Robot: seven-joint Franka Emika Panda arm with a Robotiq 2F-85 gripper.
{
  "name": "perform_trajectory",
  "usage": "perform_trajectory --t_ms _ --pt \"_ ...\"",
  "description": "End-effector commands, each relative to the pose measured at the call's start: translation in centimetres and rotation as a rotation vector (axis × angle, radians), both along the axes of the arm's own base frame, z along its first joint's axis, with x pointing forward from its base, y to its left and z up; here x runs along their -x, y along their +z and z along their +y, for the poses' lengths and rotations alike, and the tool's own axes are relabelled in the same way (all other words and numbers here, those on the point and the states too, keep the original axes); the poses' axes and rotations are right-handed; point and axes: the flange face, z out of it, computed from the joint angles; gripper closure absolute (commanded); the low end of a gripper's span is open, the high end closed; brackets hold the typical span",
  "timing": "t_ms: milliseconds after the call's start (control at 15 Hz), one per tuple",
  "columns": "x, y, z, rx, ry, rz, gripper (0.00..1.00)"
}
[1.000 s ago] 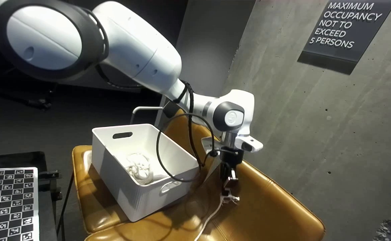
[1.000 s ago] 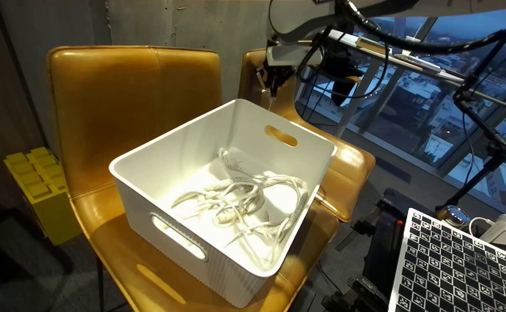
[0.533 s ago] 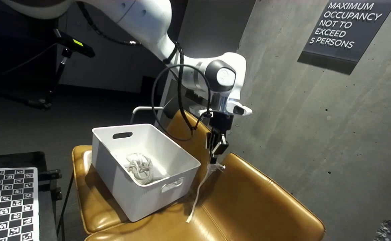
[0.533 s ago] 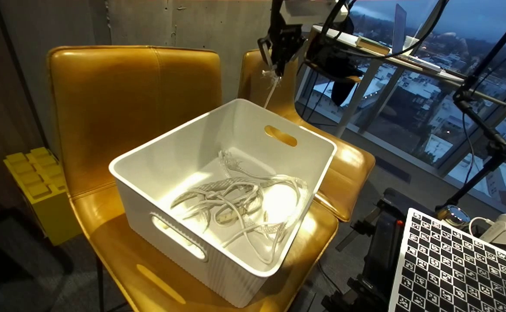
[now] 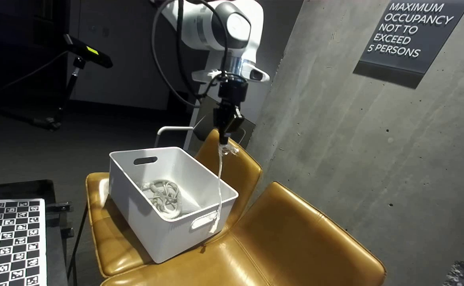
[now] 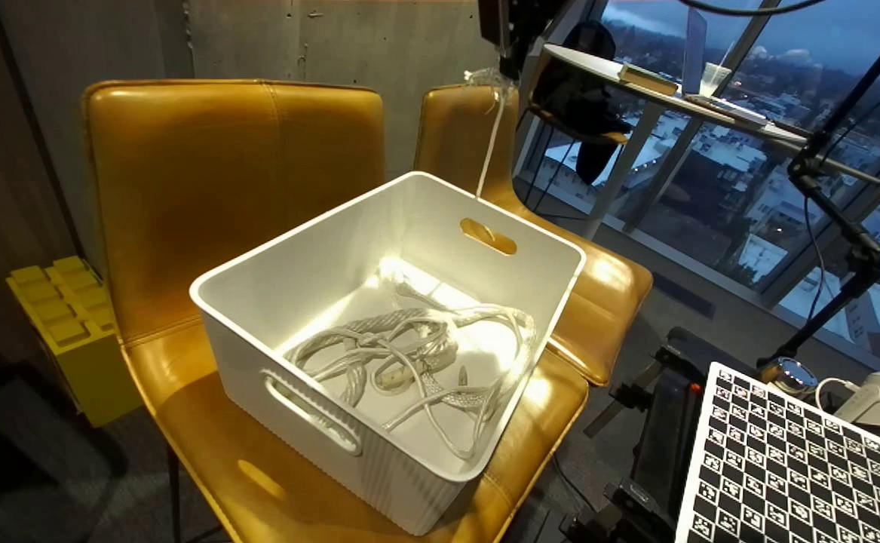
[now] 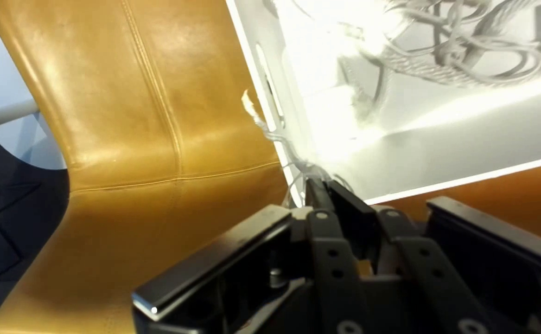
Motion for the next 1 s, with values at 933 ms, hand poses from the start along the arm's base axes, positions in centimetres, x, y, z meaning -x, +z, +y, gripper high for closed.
perform_trajectory --t_ms 933 --pt "16.4 3.1 10.9 -0.092 0.243 -0.271 0.99"
